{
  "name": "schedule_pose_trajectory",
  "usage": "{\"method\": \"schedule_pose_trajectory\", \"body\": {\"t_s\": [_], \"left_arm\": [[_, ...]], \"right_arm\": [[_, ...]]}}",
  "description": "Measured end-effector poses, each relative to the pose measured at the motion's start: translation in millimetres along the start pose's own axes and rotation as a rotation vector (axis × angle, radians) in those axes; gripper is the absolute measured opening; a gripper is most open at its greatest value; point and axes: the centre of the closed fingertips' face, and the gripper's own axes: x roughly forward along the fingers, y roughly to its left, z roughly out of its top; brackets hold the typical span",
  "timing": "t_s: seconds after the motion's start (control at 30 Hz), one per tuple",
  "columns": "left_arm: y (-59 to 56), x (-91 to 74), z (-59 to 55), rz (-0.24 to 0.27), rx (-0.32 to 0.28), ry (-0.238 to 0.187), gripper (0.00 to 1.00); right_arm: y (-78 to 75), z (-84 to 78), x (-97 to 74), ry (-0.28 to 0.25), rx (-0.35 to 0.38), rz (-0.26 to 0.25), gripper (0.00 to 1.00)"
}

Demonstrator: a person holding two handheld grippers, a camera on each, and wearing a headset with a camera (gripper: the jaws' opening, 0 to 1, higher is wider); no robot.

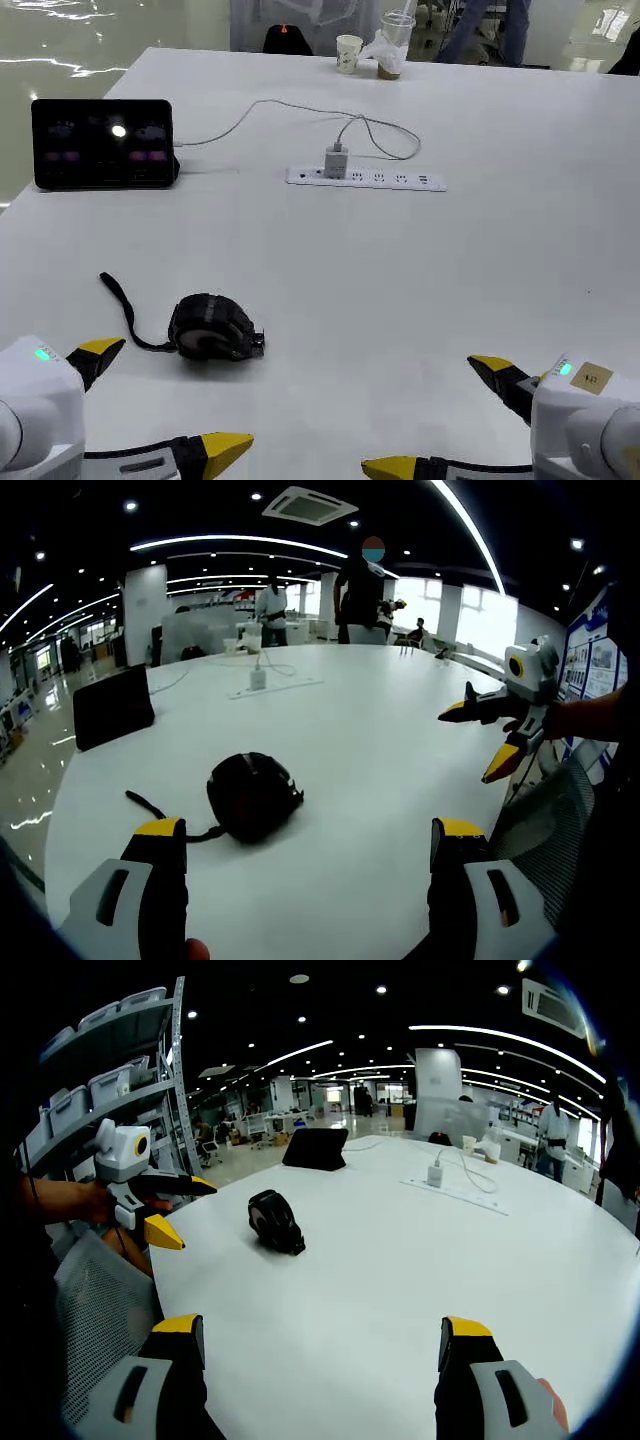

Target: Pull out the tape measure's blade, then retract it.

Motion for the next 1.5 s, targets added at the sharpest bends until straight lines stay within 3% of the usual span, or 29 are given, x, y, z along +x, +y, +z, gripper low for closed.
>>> {"method": "schedule_pose_trajectory", "body": {"t_s": [0.3, 0.9, 1.5], "left_arm": [[7.2, 7.9, 2.7, -0.030, 0.042, 0.020, 0.99], [29.5, 21.5, 8.6, -0.077, 0.120, 0.064, 0.98], [48.2, 38.5, 12.5, -0.151, 0.220, 0.114, 0.85]], "right_arm": [[-4.5, 5.9, 9.4, 0.013, -0.038, 0.035, 0.96], [-8.8, 7.9, 30.7, 0.065, -0.161, 0.153, 0.89], [-17.6, 19.8, 59.2, 0.078, -0.265, 0.236, 0.80]]}}
